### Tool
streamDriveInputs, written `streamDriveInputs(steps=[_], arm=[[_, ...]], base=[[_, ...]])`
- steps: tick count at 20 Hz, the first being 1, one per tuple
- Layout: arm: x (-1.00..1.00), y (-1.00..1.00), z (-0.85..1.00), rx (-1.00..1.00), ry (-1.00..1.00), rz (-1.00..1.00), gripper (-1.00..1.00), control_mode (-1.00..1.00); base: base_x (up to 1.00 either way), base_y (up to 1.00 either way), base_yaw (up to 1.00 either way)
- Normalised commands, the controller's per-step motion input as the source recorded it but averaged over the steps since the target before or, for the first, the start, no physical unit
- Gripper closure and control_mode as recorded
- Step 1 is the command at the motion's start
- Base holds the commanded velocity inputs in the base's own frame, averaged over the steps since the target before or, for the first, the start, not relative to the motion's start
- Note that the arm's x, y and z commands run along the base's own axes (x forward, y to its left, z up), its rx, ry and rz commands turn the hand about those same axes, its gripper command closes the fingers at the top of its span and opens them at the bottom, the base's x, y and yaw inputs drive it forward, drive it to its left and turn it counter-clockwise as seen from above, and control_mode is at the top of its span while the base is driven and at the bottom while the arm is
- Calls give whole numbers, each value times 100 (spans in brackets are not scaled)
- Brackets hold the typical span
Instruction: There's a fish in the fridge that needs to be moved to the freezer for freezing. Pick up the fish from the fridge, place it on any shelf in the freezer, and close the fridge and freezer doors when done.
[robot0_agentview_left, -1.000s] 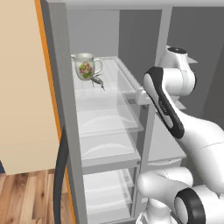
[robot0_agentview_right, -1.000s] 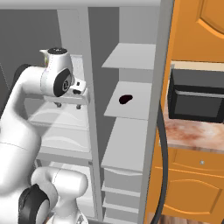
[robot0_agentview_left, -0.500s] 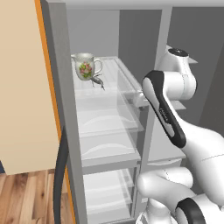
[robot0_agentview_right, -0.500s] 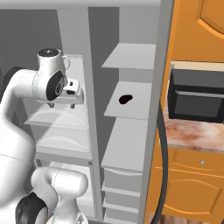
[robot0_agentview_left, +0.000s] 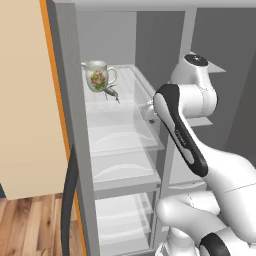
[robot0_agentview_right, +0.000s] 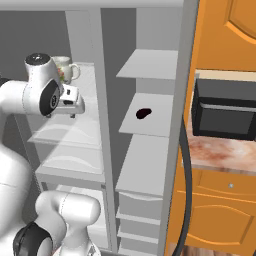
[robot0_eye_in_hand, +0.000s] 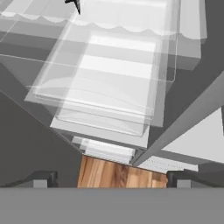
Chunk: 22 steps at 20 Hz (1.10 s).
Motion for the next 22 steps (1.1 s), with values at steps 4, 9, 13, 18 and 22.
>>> streamDriveInputs(steps=[4, 9, 13, 18, 22], arm=[[0, 35, 22, 0, -5, 0, -100, -100], [3, 24, 25, 0, -7, 1, -100, -100], [18, 26, 7, 0, -2, 1, -100, -100], [38, 23, 0, 0, 1, 2, -100, -100], [49, 4, 0, 0, 8, 3, -100, -100]], base=[[0, 0, 0], [0, 0, 0], [0, 0, 0], [0, 0, 0], [0, 0, 0]])
